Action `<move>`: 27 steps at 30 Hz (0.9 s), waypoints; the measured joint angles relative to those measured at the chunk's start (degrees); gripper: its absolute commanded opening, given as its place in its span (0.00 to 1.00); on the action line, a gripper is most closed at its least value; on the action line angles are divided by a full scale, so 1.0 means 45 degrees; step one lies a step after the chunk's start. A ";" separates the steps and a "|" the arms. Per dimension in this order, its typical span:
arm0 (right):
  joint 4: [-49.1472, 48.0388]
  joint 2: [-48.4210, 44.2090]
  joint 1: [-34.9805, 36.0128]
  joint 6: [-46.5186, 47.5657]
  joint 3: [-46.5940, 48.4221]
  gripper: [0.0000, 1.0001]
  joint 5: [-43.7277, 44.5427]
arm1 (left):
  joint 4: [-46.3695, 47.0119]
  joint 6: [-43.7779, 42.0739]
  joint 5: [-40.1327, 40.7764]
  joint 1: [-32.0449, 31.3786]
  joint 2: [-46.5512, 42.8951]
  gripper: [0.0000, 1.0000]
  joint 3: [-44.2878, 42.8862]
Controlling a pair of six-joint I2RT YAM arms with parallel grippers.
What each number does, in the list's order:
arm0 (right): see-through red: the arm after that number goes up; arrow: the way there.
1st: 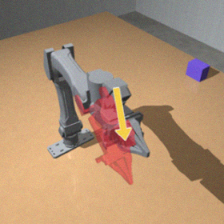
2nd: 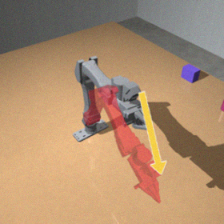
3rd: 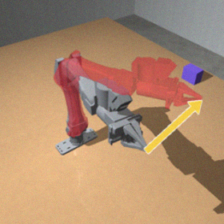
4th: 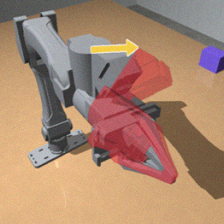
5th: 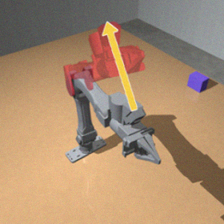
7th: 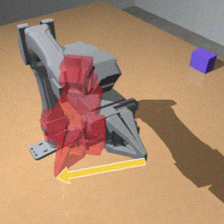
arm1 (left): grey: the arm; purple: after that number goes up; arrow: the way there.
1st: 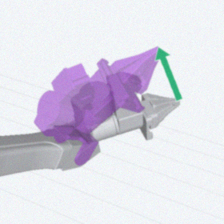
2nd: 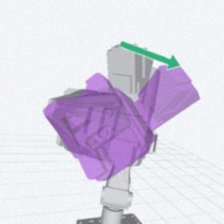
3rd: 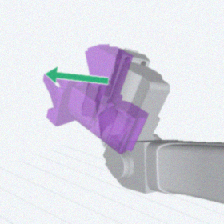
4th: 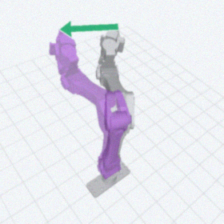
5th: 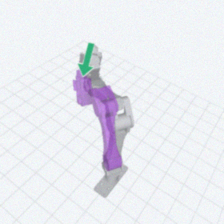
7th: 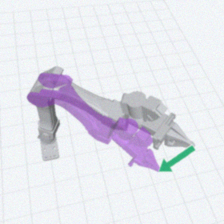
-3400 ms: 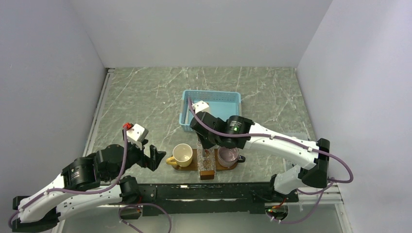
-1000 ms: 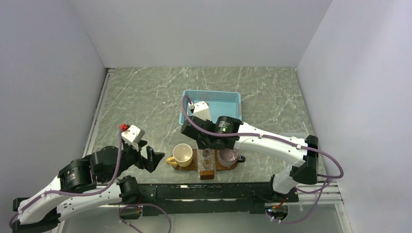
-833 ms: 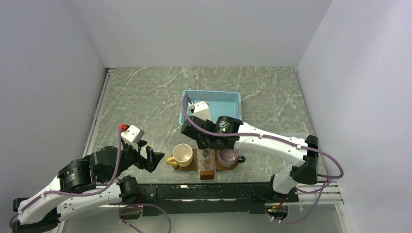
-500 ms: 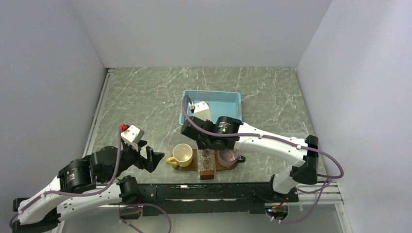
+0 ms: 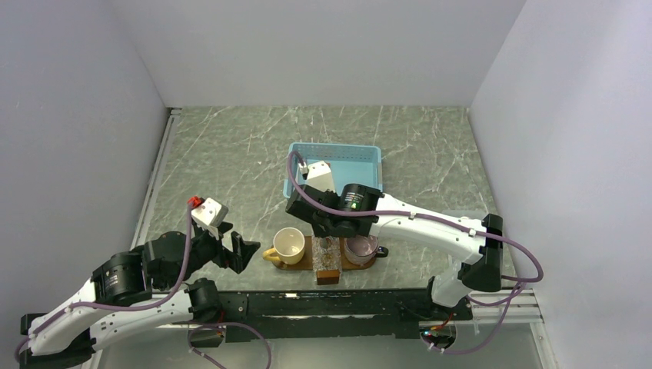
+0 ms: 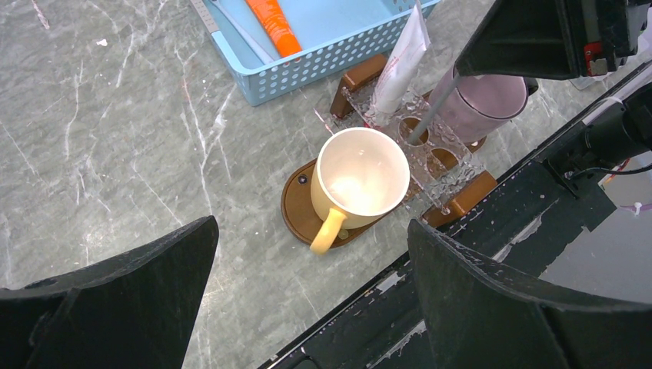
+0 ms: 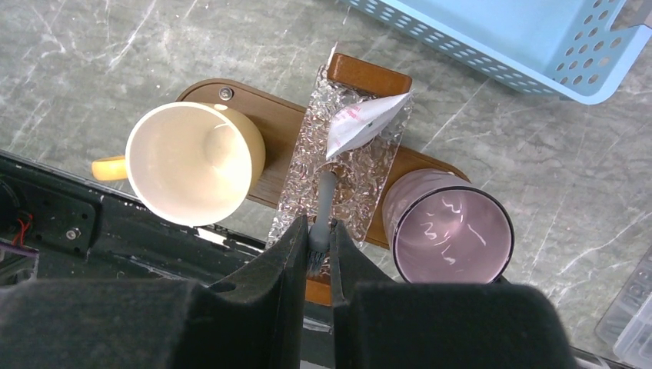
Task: Prepare toiletry sets of a toothbrush and toothpaste on the tray
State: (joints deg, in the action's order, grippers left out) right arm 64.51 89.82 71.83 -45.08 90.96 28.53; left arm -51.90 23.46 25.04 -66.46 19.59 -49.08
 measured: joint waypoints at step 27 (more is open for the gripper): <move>-0.0340 -0.0010 0.0000 0.0005 0.0024 0.00 -0.0151 | 0.0005 0.0000 -0.0044 0.0000 -0.0146 0.99 0.0000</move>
State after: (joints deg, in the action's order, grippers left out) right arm 62.98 89.78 71.83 -45.06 91.07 27.86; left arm -51.88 23.46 24.84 -66.46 18.94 -49.08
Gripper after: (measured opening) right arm 0.148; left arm 0.994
